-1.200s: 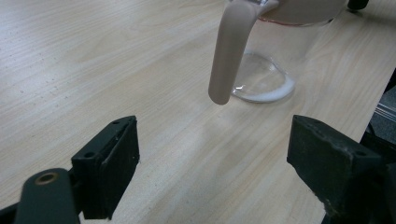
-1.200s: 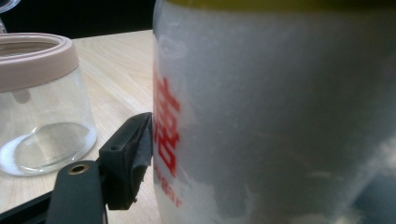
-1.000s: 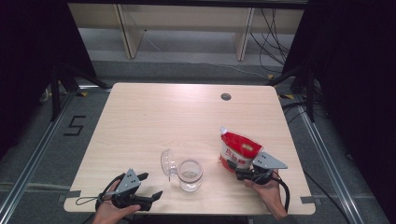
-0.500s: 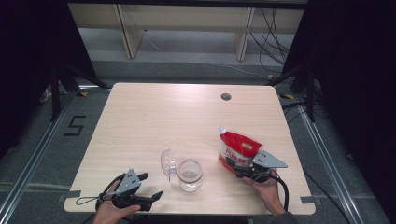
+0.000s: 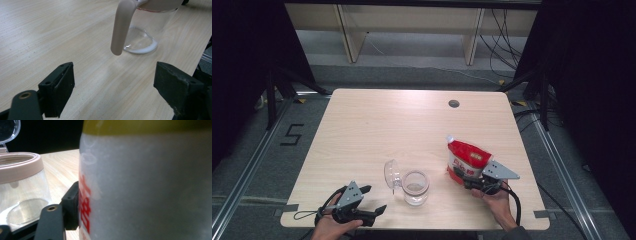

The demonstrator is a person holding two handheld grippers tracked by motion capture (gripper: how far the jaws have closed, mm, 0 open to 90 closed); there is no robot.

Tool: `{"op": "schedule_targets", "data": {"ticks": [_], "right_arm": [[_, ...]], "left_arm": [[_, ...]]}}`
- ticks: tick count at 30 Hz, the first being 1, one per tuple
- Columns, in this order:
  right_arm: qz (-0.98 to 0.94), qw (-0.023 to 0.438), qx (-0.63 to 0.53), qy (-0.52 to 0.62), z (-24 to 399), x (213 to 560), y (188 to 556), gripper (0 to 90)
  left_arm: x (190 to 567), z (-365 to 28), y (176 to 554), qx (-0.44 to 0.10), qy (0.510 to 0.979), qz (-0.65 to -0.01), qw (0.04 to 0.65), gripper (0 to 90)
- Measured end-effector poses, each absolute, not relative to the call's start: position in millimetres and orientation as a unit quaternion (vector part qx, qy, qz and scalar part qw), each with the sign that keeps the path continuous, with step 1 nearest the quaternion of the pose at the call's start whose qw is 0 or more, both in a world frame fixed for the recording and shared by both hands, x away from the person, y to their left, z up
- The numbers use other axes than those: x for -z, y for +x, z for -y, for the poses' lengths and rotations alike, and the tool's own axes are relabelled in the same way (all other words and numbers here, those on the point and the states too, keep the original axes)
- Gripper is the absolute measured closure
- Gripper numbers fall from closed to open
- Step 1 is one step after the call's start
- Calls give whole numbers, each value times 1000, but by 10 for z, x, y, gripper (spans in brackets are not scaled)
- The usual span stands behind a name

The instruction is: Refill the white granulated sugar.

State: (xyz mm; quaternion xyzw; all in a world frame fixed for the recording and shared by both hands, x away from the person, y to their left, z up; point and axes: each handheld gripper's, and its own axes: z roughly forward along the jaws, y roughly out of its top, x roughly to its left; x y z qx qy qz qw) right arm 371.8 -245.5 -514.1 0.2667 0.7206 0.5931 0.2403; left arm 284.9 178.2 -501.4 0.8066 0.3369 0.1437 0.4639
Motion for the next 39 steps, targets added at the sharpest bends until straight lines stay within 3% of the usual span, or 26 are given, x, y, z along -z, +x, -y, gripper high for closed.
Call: {"op": "schedule_targets", "data": {"ticks": [11, 21, 22, 39], "right_arm": [[-727, 224, -588, 275, 2423, 5104, 3666, 451], [-766, 301, -521, 226, 2269, 4933, 3460, 470], [-778, 327, -497, 202, 2234, 4871, 3416, 474], [-797, 391, -441, 134, 2104, 4646, 3160, 487]], "left_arm": [[5008, -1793, 2856, -150, 811, -326, 462, 169], [5010, -1794, 2850, -149, 810, -329, 462, 170], [5008, -1797, 2854, -151, 811, -327, 461, 170], [5016, -1795, 2854, -149, 809, -330, 464, 170]]}}
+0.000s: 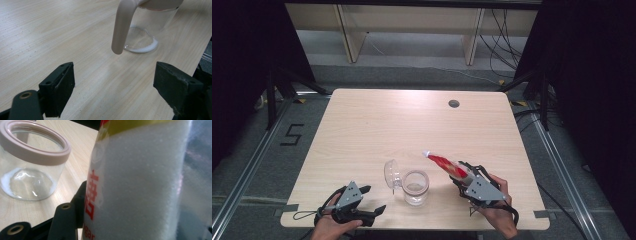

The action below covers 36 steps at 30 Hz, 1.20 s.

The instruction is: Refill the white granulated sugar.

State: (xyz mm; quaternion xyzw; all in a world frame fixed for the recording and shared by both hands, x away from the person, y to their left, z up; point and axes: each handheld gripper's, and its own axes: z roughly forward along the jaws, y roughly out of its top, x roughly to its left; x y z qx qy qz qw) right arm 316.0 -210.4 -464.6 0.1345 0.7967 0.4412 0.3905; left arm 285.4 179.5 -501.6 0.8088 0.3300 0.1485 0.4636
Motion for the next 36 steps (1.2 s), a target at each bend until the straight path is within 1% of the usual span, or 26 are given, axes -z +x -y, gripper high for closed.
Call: {"op": "schedule_targets", "data": {"ticks": [2, 3, 8, 10, 11, 22, 26, 27, 30, 33, 35, 36], "right_arm": [[-798, 392, -440, 125, 2097, 4620, 3127, 488], [-799, 397, -435, 121, 2087, 4601, 3081, 488], [-807, 434, -393, 74, 2028, 4565, 2991, 489], [-807, 435, -393, 69, 2017, 4562, 2980, 489], [-809, 434, -391, 64, 1996, 4560, 2955, 489], [-817, 453, -357, 24, 1944, 4531, 2851, 490], [-823, 454, -340, 13, 1903, 4538, 2806, 490], [-823, 466, -324, -13, 1886, 4530, 2812, 490], [-824, 478, -305, -20, 1867, 4541, 2797, 490], [-826, 484, -286, -43, 1856, 4525, 2811, 490], [-828, 482, -284, -37, 1852, 4531, 2804, 490], [-824, 495, -268, -66, 1845, 4496, 2822, 490]], "left_arm": [[5014, -1803, 2856, -150, 812, -328, 460, 170], [5022, -1787, 2844, -145, 805, -340, 464, 170], [5017, -1794, 2853, -149, 809, -331, 462, 170], [5015, -1800, 2855, -150, 811, -329, 460, 171], [5020, -1794, 2844, -145, 806, -340, 462, 170], [5018, -1799, 2845, -147, 808, -338, 459, 170], [5023, -1794, 2843, -145, 806, -341, 461, 171], [5023, -1795, 2843, -146, 806, -341, 462, 171], [5021, -1801, 2845, -146, 808, -339, 459, 171], [5025, -1791, 2843, -144, 807, -341, 461, 171], [5028, -1784, 2840, -145, 805, -344, 462, 171], [5030, -1787, 2845, -143, 806, -341, 462, 171]]}}
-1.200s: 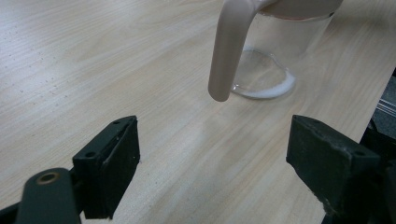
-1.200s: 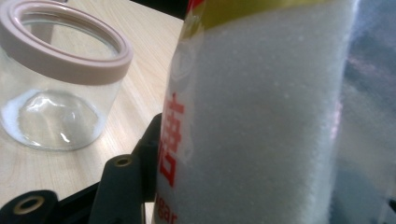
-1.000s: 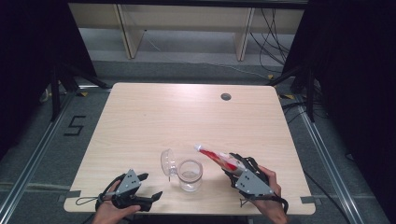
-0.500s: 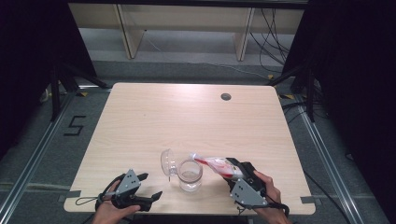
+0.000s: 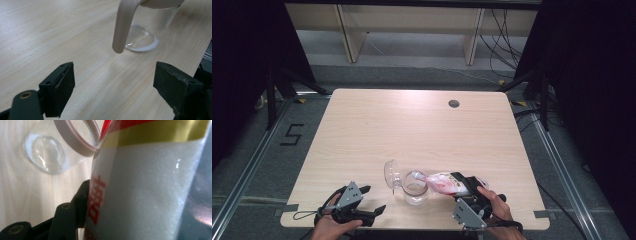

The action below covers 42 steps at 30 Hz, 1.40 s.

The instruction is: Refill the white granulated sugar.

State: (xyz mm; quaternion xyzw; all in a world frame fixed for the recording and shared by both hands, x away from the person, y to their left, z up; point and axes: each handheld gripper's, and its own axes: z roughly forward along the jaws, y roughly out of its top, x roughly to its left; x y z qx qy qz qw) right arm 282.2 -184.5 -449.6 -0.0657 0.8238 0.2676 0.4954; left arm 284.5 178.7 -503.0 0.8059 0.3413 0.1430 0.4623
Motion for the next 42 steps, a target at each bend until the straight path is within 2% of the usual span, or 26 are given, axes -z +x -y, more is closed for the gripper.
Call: {"op": "schedule_targets", "data": {"ticks": [4, 5, 10, 18, 23, 27, 30, 31, 40, 42], "right_arm": [[-830, 488, -264, -52, 1838, 4514, 2805, 490], [-825, 502, -247, -79, 1824, 4500, 2813, 490], [-829, 503, -234, -76, 1789, 4522, 2780, 491], [-816, 536, -161, -147, 1724, 4457, 2766, 491], [-820, 534, -162, -124, 1726, 4505, 2737, 492], [-803, 553, -128, -179, 1693, 4454, 2751, 492], [-810, 549, -124, -165, 1697, 4476, 2732, 493], [-796, 561, -112, -198, 1676, 4435, 2754, 493], [-782, 575, -88, -224, 1649, 4424, 2749, 495], [-793, 568, -94, -200, 1661, 4453, 2728, 495]], "left_arm": [[5030, -1785, 2844, -143, 804, -343, 463, 171], [5030, -1785, 2844, -143, 804, -343, 463, 171], [5028, -1793, 2848, -144, 808, -340, 459, 171], [5027, -1786, 2841, -145, 806, -342, 461, 171], [5032, -1782, 2845, -143, 807, -339, 462, 172], [5030, -1790, 2848, -145, 810, -336, 458, 172], [5032, -1788, 2852, -145, 810, -335, 458, 172], [5034, -1782, 2850, -145, 808, -337, 461, 173], [5031, -1791, 2851, -145, 811, -335, 457, 173], [5030, -1789, 2847, -145, 810, -337, 457, 173]]}}
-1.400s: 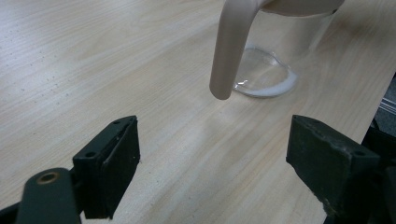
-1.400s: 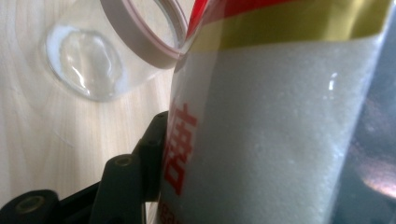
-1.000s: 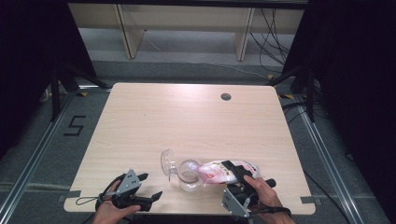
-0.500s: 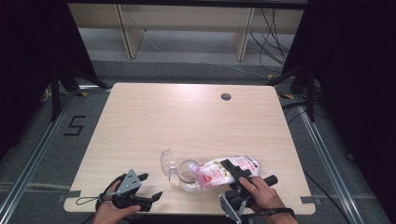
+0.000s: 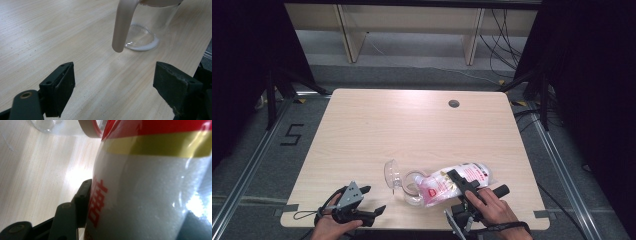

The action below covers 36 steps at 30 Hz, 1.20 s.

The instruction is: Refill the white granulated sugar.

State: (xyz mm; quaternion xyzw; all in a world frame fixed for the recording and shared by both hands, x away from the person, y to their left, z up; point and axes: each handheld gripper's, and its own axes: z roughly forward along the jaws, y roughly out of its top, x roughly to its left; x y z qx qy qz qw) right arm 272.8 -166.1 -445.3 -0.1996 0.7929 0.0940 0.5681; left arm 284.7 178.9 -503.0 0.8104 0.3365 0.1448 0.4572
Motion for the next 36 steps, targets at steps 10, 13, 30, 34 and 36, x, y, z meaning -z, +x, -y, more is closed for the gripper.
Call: {"op": "schedule_targets", "data": {"ticks": [10, 13, 30, 34, 36], "right_arm": [[-779, 584, -63, -221, 1639, 4410, 2695, 498], [-766, 592, -62, -242, 1626, 4398, 2697, 498], [-763, 595, -38, -252, 1609, 4438, 2681, 501], [-761, 594, -25, -260, 1603, 4427, 2674, 501], [-758, 597, -30, -261, 1607, 4431, 2676, 502]], "left_arm": [[5030, -1790, 2847, -145, 811, -336, 456, 174], [5031, -1794, 2852, -147, 813, -333, 454, 174], [5036, -1787, 2849, -146, 812, -334, 457, 175], [5035, -1788, 2850, -146, 812, -334, 457, 176], [5035, -1787, 2849, -146, 812, -333, 456, 176]]}}
